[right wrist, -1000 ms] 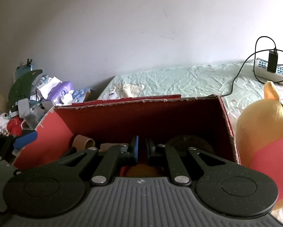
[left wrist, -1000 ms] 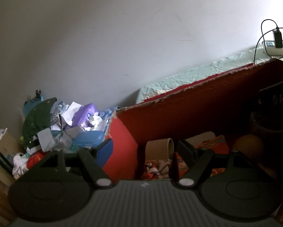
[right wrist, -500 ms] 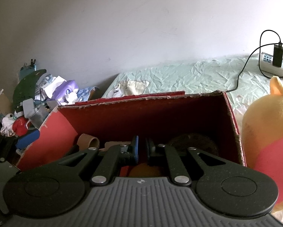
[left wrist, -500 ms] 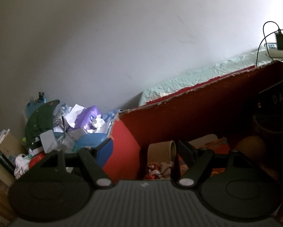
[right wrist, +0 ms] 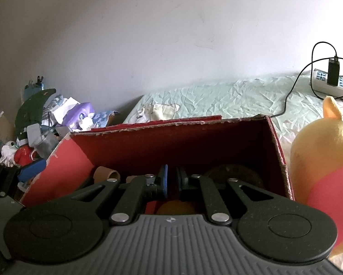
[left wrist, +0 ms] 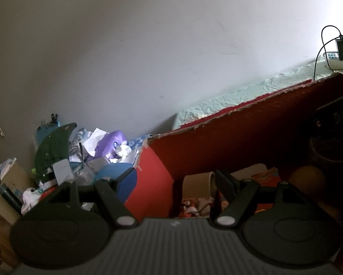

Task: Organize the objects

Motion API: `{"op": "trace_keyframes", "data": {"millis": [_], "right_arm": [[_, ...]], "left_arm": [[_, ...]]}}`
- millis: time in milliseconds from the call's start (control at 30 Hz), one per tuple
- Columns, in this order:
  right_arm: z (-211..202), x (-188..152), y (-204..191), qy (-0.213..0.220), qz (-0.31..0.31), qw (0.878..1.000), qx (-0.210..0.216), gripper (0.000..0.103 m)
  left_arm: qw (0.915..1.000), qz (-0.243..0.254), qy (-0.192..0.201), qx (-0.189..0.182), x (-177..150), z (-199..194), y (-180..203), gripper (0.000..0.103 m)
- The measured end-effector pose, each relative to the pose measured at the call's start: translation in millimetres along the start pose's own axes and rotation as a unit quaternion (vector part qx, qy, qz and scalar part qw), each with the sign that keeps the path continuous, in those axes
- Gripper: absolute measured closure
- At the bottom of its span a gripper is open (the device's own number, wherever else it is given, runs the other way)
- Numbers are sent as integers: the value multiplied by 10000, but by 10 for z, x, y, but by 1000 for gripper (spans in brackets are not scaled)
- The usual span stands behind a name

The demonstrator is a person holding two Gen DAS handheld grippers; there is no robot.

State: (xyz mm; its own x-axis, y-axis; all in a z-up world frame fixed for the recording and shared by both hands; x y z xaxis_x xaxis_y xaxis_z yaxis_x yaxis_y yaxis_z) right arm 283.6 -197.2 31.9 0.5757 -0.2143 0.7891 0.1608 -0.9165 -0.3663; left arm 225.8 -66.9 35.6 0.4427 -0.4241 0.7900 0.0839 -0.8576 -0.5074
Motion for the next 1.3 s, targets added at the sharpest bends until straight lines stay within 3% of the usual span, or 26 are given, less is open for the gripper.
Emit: {"op": "trace_keyframes", "data": {"millis": [467, 633, 767, 867, 933, 1000, 1300], "right_arm": [[-7, -9, -9, 35, -54, 9999, -120, 94], [-68, -10, 53, 165, 260, 9995, -20, 84], [-156, -11, 53, 294, 356, 9989, 23, 83], [-324, 3, -13, 421, 259, 9988, 70, 83], [-480, 12, -63, 569, 272, 9979, 167, 82], [-636, -2, -150, 694, 151, 9972, 223, 80], [-1140, -268, -383, 916, -270, 9953, 176, 74]], "left_arm": [[10000, 22, -45, 18, 6, -6, -4, 24], [9999, 93, -31, -48, 8, -8, 1, 21], [9999, -22, -35, -127, 20, -36, -52, 21], [9996, -71, 273, 83, 58, -247, -146, 20], [9990, -47, 420, 158, 73, -422, -182, 12], [9985, -19, 512, 166, 46, -608, -220, 11], [9976, -573, 259, -281, -233, -1131, -489, 10]]}}
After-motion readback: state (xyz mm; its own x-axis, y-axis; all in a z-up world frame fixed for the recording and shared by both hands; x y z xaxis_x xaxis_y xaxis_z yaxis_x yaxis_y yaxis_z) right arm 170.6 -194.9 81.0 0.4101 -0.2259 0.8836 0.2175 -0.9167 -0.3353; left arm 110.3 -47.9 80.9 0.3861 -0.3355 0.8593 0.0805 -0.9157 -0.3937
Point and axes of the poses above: each gripper's, at about its wrist camera, not at the fingertips, and z roughly the way its jaws point, y to its right, x to its top, the point moved 4 cm from there along z, roughly the way its jaws point, and after that the axes turned 10 degrees about x, right-handed, at the moved point
